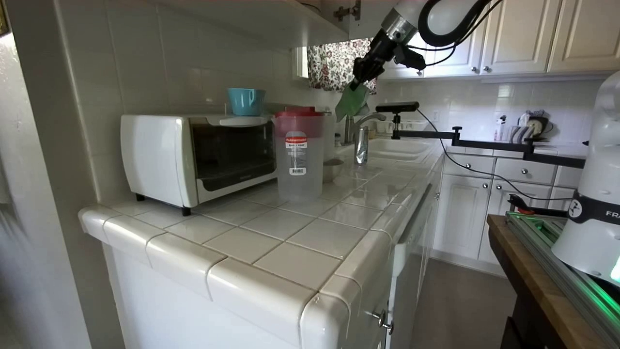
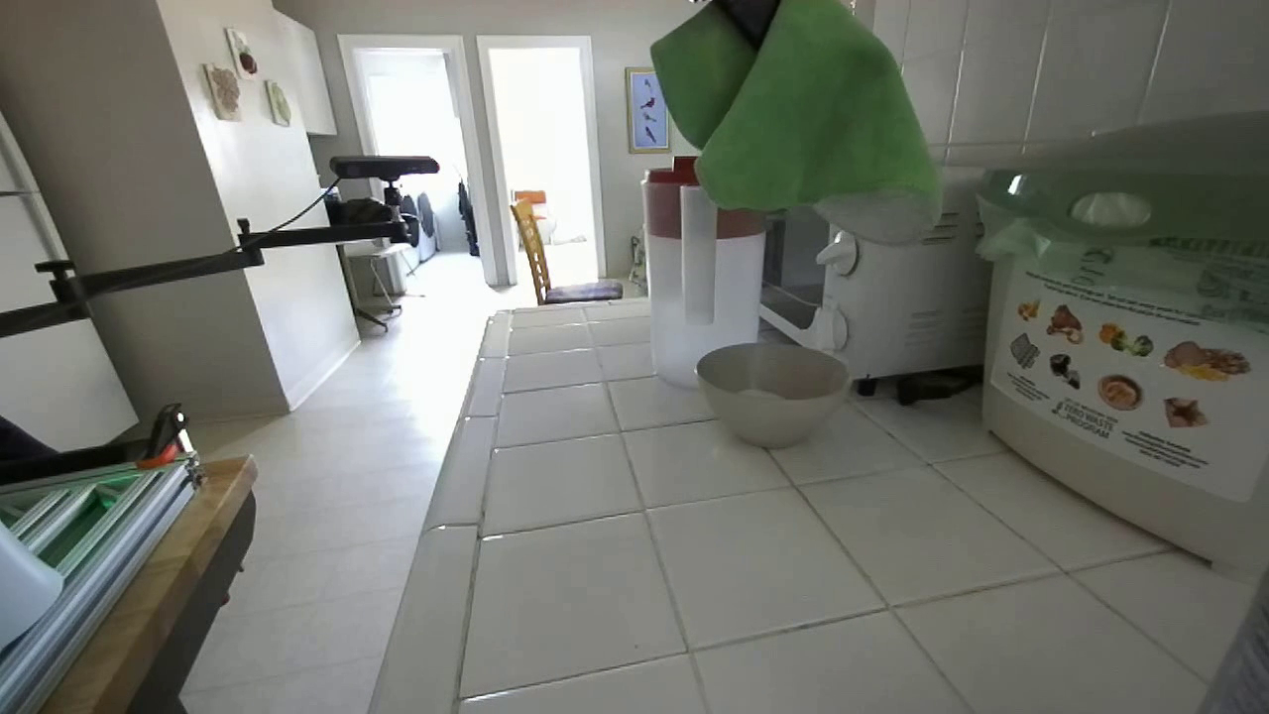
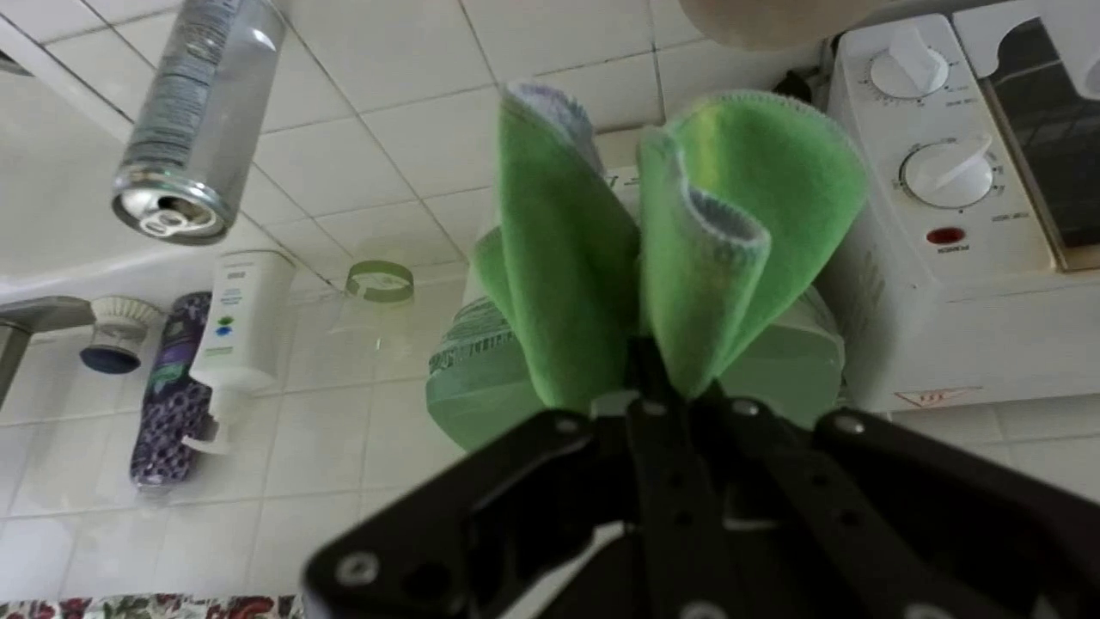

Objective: Use the green cloth to wipe the machine on the right side of the microwave

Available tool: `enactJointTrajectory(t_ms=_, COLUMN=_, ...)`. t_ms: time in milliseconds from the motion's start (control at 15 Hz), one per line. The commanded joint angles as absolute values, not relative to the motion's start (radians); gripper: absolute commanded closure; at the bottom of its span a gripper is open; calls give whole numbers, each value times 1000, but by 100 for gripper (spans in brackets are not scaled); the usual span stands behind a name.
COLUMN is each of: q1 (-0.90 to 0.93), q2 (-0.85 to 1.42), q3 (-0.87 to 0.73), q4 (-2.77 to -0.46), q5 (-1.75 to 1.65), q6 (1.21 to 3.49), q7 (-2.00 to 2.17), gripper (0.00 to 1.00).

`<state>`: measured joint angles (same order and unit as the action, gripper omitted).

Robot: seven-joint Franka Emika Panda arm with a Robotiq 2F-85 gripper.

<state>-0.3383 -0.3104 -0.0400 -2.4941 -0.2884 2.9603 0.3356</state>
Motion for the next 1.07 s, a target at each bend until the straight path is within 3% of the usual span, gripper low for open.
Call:
enactJointTrajectory(t_ms=0, q1=-457, q2=-256, q3=23, q4=-2451, q5=-388, q6=3090, q7=429, gripper=99)
enactJointTrajectory(t_ms=467, q1=-720, q2=-111, q3=183, q4=-2265, q5=-534, q6=3160, q7=565, gripper=99)
enactJointTrajectory(t_ms=1000, q1=-693, q2=87, q3=236, q4=-2069, q5=-611, q6=3151, q7=661, gripper=99)
